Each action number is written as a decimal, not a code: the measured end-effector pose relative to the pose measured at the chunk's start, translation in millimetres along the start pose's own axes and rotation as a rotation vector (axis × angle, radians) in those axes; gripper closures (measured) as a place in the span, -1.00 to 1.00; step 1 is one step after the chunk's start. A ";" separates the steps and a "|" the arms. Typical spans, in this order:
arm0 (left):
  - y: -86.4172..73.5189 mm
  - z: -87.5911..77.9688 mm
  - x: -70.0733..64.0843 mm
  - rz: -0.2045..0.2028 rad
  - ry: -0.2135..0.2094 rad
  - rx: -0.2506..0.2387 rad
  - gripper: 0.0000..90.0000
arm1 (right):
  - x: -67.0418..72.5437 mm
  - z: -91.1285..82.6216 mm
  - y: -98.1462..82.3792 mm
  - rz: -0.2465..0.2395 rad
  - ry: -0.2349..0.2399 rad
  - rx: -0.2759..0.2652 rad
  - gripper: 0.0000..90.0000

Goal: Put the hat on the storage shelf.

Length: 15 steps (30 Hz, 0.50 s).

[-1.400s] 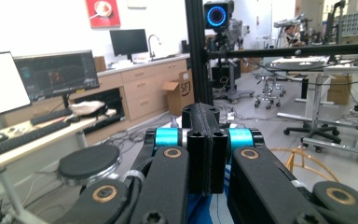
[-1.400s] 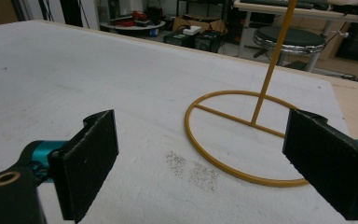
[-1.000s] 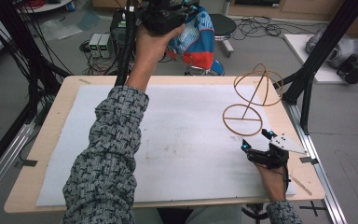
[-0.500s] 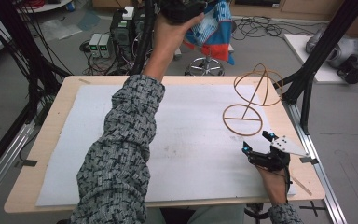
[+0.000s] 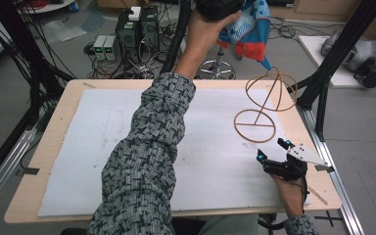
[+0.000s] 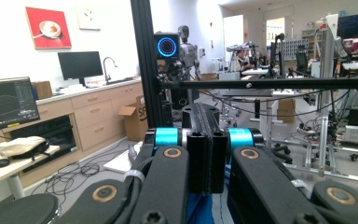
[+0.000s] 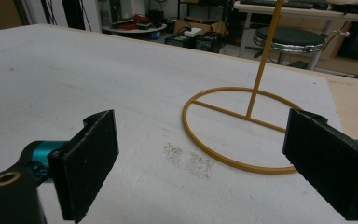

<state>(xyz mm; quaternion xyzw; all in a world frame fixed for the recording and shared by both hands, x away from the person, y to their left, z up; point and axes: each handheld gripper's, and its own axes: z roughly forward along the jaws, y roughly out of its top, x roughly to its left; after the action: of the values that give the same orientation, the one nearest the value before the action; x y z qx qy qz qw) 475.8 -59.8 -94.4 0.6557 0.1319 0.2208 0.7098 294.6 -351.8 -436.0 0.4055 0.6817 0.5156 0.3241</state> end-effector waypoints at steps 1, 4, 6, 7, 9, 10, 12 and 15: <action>0.0 0.0 0.0 0.000 0.000 0.000 0.99 | 0.2 0.1 0.0 0.002 0.001 0.002 -0.79; -0.7 8.2 -3.9 -0.002 -0.010 0.003 0.99 | 0.0 0.7 0.0 0.005 0.006 0.006 -0.79; -1.5 11.9 -5.7 -0.011 -0.017 -0.002 0.99 | 1.1 0.9 0.1 0.010 0.008 0.008 -0.79; -1.6 13.7 -6.9 -0.011 -0.020 0.000 0.99 | 1.0 1.1 0.2 0.004 0.007 0.009 -0.79; -1.9 17.2 -9.6 -0.012 -0.027 -0.003 0.99 | 1.2 1.6 0.1 0.001 0.012 0.006 -0.79; -1.9 17.2 -9.6 -0.012 -0.027 -0.003 0.99 | 1.4 1.5 0.1 0.000 0.012 0.006 -0.79; -1.2 22.3 -13.0 -0.005 -0.037 0.006 0.99 | 1.5 1.4 0.1 0.000 0.012 0.006 -0.79; -1.0 25.3 -16.2 -0.009 -0.048 0.002 0.99 | 0.9 1.0 0.1 0.006 0.009 0.011 -0.79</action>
<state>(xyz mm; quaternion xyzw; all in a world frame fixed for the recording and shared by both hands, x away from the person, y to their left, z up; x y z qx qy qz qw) 474.0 -89.8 -94.3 0.6608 0.1180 0.2019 0.7132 295.1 -350.6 -436.2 0.4069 0.6849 0.5146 0.3171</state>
